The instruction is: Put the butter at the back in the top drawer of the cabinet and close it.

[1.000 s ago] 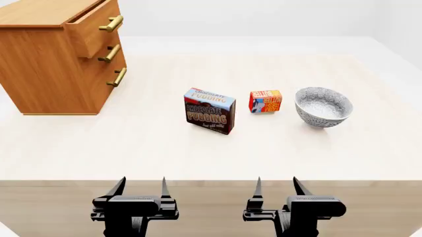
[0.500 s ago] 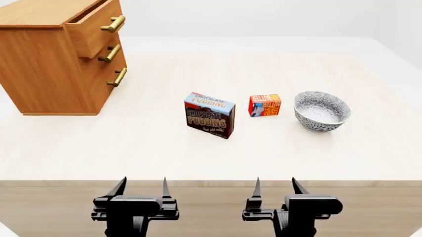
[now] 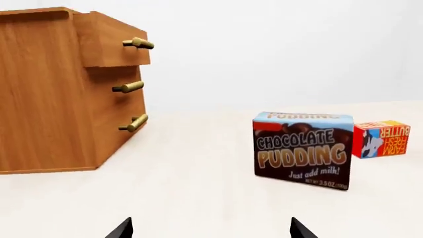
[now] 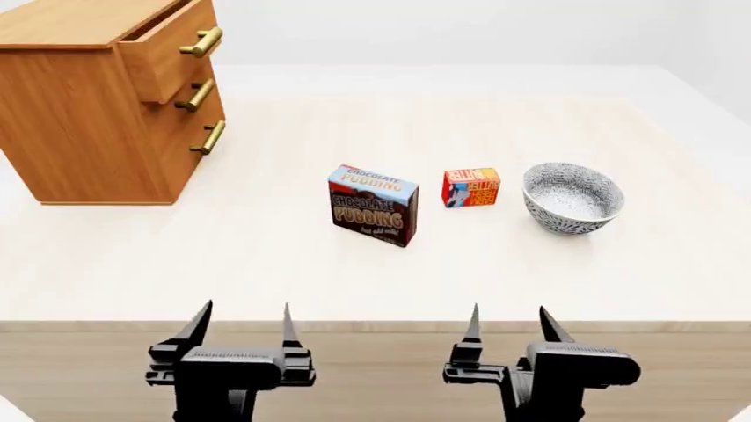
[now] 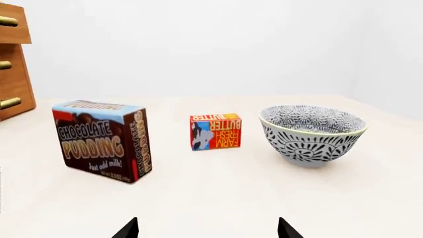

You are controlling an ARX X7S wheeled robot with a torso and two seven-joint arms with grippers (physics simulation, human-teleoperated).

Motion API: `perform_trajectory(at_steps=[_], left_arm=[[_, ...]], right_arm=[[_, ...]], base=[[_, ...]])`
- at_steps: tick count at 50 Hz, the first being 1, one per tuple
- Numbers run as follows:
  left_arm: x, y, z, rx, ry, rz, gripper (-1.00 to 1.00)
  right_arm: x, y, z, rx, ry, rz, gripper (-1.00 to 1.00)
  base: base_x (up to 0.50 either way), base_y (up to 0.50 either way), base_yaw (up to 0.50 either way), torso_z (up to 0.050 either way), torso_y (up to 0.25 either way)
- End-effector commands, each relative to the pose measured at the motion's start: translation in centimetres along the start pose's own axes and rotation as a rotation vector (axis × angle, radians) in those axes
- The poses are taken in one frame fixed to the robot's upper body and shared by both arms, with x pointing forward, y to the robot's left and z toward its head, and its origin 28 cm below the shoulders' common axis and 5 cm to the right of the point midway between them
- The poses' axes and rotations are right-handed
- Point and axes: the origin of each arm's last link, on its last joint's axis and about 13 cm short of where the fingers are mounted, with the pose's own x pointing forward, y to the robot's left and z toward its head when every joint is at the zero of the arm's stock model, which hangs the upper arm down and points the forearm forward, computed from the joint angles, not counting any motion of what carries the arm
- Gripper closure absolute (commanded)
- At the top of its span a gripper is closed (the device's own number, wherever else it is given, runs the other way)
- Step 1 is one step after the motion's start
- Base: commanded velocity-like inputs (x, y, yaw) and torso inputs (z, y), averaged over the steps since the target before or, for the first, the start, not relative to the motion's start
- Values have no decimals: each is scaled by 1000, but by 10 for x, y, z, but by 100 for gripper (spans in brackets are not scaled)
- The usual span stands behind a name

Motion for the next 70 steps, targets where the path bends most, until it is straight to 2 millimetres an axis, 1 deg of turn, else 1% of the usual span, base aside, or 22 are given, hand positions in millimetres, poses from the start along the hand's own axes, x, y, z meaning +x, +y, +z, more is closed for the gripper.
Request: perform_trajectory(at_steps=[1,9,20,24,33,41,57,70], left_arm=[[-15,-1,32,31,-125,-9,-100],[-23,2,43,-3,-149,7,-100],[-45,8,66,-22,-225,28,-100],[-51,8,72,-19,-245,26,-100],[-52,8,72,-10,-238,16,-100],[-53,5,71,3,-228,-1,-100],[-54,4,75,-10,-229,-16,-100],[-55,4,73,-11,-224,-17,-100]], right_arm=[[-14,-2,32,-11,-101,-11,-100],[-24,-1,44,-9,-129,5,-100],[-45,2,57,-40,-198,24,-100],[-51,3,60,-46,-233,23,-100],[-54,4,64,-48,-245,34,-100],[-55,5,65,-51,-244,42,-100],[-56,6,69,-51,-245,50,-100],[-56,6,66,-41,-238,57,-100]], base=[[0,0,0,0,0],[0,0,0,0,0],[0,0,0,0,0],[0,0,0,0,0],[0,0,0,2,0],[0,0,0,50,0],[0,0,0,50,0],[0,0,0,50,0]])
